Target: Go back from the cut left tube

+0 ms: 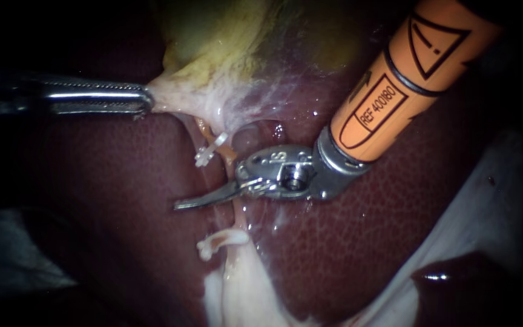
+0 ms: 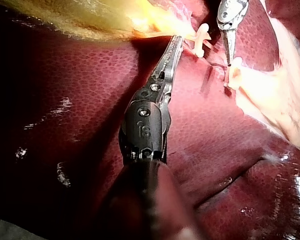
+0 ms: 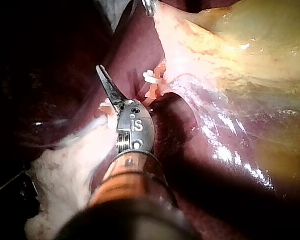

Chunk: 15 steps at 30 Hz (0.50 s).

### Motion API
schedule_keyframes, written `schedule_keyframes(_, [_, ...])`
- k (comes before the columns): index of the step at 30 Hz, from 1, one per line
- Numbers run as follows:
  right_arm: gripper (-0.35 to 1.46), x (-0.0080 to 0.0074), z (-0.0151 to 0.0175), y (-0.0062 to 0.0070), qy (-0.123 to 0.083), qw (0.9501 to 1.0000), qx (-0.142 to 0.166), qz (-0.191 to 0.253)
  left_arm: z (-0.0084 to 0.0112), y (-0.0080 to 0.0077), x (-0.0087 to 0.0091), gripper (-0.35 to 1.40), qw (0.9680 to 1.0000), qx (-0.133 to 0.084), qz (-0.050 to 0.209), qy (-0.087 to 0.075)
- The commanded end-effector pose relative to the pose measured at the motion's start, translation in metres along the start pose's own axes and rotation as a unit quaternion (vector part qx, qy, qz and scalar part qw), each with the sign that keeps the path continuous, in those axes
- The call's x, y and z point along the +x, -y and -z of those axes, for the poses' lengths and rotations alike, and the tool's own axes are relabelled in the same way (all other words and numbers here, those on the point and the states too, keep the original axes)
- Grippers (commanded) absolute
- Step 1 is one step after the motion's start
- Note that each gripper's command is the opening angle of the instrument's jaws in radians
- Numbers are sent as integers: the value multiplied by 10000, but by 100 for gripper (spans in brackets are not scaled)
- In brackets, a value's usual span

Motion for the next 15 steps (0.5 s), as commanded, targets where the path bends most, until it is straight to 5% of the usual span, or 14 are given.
schedule_keyframes(1, [7, 0, -2, 1, -39, 10000, -4, -17, 0, 0, 0, -35, 10000, -1, 0, 0])
schedule_keyframes(2, [61, 1, -3, 2, -111, 9999, 15, -10, 0, 0, 0, -35, 10000, -2, 0, 0])
schedule_keyframes(4, [103, 3, -6, 3, -210, 9998, 44, 2, 0, 1, 0, -35, 10000, -3, -1, 0])
schedule_keyframes(9, [137, 6, -10, 13, -404, 9990, -107, -130, 1, 1, -1, -35, 10000, -5, -1, 0])
schedule_keyframes(15, [143, 2, 15, 33, -563, 9959, -679, -181, 0, 3, -1, -35, 10000, -7, -2, 0])
